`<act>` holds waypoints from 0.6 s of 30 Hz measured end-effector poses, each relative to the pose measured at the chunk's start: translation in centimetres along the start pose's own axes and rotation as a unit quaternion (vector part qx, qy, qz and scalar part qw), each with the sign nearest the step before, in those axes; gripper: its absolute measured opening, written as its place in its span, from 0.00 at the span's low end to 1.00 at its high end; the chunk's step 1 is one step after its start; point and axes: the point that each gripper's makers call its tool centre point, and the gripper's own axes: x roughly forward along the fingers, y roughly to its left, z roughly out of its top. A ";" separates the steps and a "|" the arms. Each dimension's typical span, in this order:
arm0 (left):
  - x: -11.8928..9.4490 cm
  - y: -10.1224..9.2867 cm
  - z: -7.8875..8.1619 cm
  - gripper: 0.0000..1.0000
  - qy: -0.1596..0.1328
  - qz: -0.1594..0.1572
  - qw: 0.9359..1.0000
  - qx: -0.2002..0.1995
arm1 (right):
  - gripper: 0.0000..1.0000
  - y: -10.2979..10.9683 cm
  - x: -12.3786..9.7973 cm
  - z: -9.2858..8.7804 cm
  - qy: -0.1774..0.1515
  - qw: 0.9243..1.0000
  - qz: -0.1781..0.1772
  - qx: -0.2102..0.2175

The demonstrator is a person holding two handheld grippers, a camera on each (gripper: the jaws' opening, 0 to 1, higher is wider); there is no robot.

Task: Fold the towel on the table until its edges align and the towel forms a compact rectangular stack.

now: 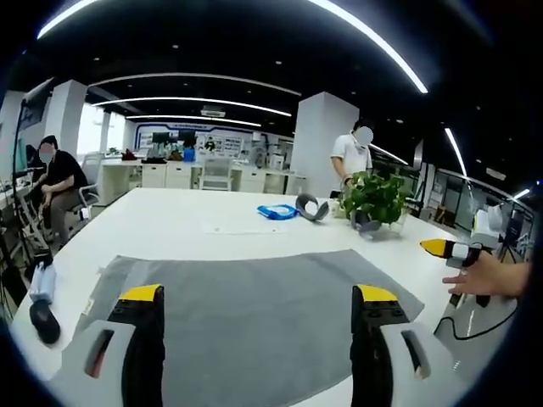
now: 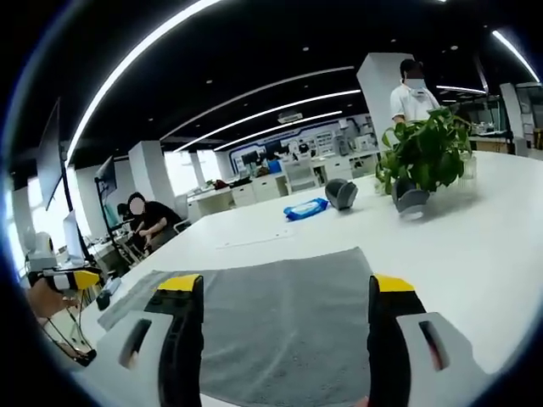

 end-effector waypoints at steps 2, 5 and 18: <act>0.0 -0.2 0.1 0.93 -0.001 -0.004 1.000 -0.002 | 0.78 -0.2 -0.1 0.2 -0.005 1.000 -0.004 0.001; 0.0 -0.4 0.0 0.91 0.004 -0.009 1.000 -0.003 | 0.77 -0.3 -0.1 0.3 -0.007 1.000 -0.006 0.005; -0.3 -1.2 -0.7 0.80 0.025 -0.029 0.999 -0.022 | 0.68 -2.7 0.1 0.7 0.001 0.999 -0.030 0.028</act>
